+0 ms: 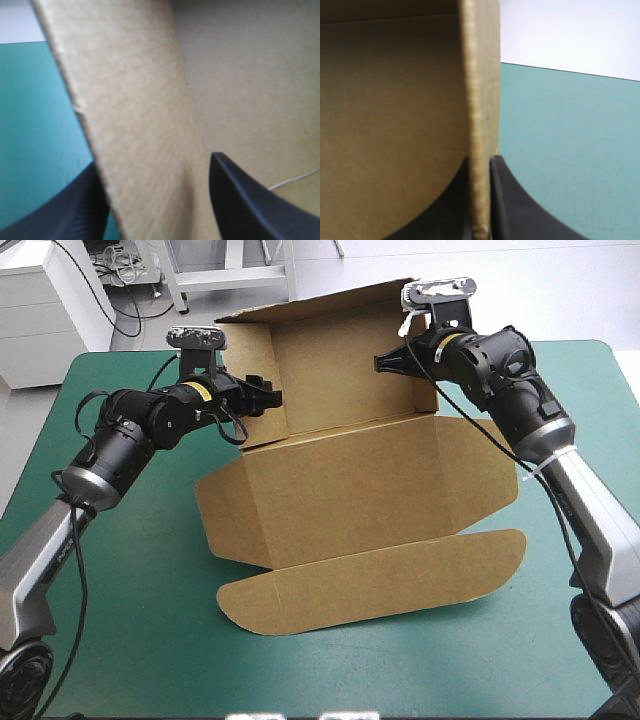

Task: Fold the box

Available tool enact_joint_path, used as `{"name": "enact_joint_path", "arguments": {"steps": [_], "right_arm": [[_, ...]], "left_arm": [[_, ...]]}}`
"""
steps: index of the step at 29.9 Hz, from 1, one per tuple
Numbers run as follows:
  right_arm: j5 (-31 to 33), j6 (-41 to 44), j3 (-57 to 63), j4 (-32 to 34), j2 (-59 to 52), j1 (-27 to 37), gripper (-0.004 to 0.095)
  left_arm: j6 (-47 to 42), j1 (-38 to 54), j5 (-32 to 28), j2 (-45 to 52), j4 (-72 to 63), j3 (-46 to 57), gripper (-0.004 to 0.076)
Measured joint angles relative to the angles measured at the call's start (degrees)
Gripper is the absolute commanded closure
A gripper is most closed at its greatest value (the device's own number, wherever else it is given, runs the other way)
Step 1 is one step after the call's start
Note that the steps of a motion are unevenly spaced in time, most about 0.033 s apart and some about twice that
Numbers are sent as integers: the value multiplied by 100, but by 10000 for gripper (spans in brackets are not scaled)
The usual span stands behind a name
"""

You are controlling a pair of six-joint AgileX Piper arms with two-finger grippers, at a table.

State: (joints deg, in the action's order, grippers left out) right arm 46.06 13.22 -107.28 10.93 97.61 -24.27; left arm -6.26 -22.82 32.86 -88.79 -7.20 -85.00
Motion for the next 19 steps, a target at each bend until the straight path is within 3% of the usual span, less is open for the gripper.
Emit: {"name": "enact_joint_path", "arguments": {"steps": [4,6,19], "right_arm": [[91,-96,0,95,0,30,924],[154,-166,0,114,0,52,924],[781,-380,0,44,115,58,924]], "left_arm": [[-8,25,55,-167,5,0,692],[-17,32,77,-192,5,0,731],[184,43,341,-199,-74,5,731]]}}
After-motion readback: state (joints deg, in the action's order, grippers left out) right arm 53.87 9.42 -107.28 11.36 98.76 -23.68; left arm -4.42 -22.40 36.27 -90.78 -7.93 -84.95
